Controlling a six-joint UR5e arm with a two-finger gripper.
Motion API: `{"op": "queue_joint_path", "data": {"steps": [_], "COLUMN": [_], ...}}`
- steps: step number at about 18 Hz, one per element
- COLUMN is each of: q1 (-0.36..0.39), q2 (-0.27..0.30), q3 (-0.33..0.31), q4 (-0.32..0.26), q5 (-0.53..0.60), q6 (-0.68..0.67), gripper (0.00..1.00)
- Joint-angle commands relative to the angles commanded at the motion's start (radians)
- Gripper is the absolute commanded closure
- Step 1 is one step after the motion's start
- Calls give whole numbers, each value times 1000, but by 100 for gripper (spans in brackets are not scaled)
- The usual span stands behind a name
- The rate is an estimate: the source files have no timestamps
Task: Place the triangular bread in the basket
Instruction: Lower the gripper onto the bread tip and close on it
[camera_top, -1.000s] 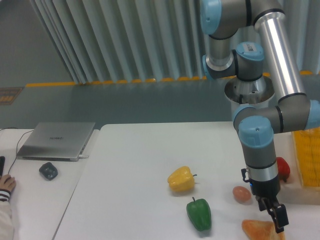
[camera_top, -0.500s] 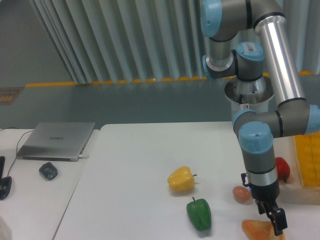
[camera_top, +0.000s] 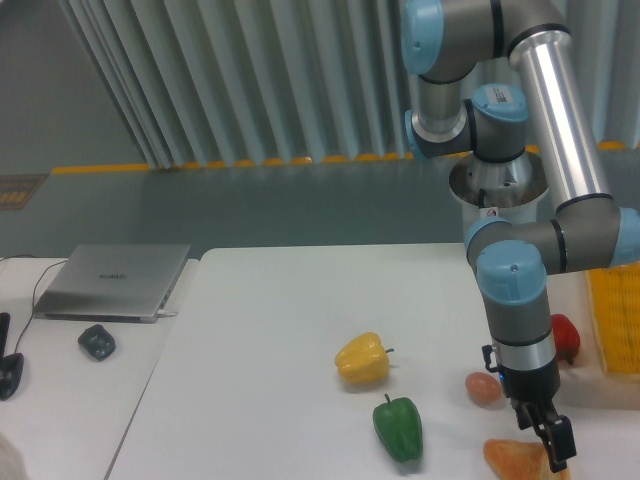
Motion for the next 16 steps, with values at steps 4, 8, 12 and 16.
{"op": "queue_joint_path", "data": {"steps": [4,8,12,16], "q1": [-11,-11,-12,-12], "q2": [-11,-12,-15,-14], "q3": [-6,-11,-18,-18], "q4": [0,0,-2,-2], "q5": [11,12,15,16], "q6": [0,0,0,0], "gripper": [1,1,3,22]}}
